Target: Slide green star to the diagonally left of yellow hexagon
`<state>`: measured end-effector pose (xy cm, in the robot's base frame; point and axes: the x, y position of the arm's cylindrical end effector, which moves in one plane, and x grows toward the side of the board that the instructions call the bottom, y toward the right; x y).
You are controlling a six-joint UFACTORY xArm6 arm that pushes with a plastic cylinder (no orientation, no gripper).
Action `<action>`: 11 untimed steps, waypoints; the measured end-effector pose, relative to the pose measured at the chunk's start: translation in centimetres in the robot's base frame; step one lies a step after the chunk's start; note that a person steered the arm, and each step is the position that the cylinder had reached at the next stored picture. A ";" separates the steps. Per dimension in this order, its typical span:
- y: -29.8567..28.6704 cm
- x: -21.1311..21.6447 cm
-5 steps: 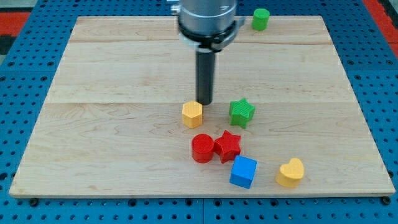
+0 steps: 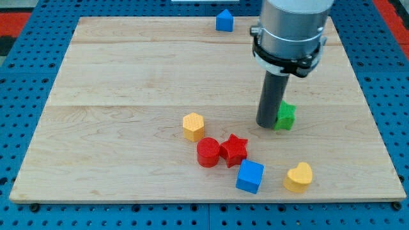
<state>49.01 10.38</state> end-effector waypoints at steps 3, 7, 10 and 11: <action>4.5 0.5; -1.4 -10.5; -13.9 -9.8; -15.7 -9.7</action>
